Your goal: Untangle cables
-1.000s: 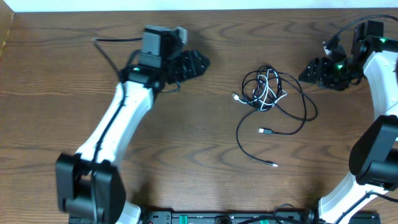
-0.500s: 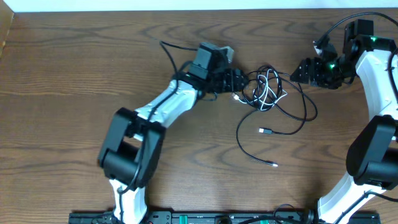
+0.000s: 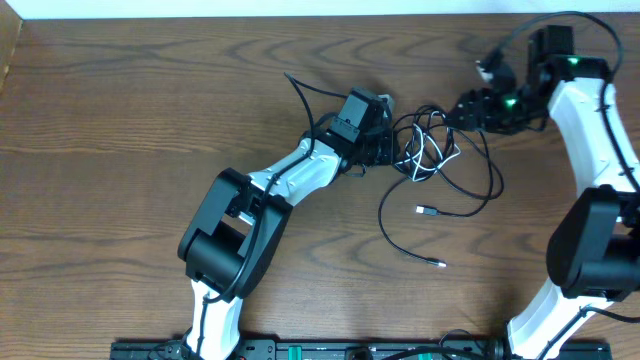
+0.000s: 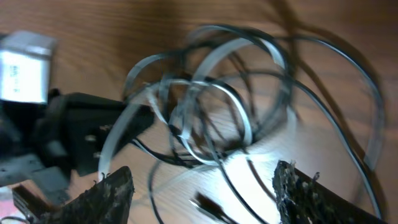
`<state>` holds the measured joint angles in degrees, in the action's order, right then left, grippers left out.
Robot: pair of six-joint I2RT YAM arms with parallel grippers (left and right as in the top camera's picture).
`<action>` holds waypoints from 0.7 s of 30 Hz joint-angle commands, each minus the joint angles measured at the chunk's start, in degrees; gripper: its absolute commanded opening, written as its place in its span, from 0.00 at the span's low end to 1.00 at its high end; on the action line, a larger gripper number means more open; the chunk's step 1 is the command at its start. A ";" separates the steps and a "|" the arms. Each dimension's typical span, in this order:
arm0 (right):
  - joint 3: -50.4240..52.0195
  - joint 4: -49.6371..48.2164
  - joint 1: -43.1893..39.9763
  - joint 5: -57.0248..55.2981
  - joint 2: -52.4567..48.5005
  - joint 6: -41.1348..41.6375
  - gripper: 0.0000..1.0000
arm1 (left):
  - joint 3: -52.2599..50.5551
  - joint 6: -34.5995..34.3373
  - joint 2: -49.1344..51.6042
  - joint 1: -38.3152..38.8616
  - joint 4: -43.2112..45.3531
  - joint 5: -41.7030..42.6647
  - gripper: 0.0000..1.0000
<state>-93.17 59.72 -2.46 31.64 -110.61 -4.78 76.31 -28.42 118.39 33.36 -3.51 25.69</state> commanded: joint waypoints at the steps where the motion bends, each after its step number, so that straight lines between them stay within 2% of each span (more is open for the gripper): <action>1: -0.90 -1.60 3.98 2.60 1.57 1.49 0.69 | 0.94 0.31 -4.66 -2.10 -3.17 -1.27 0.07; 5: -0.94 -4.02 5.84 2.91 1.64 4.92 0.68 | 0.94 0.31 -9.94 -3.87 -9.42 -1.33 0.07; 9: -2.56 -5.09 6.38 8.35 1.66 5.16 0.68 | 0.94 0.33 -15.19 -5.03 -14.25 -1.40 0.07; 14: -5.64 -4.72 7.10 11.21 3.30 6.49 0.67 | 0.94 0.33 -18.58 -5.99 -17.35 -7.63 0.07; 21: -4.81 -4.92 11.47 9.09 4.90 11.41 0.69 | 0.94 0.31 -18.71 -6.43 -17.68 -8.02 0.07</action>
<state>-97.62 54.96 6.37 41.25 -106.74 2.87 76.31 -28.45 100.99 27.14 -21.17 18.94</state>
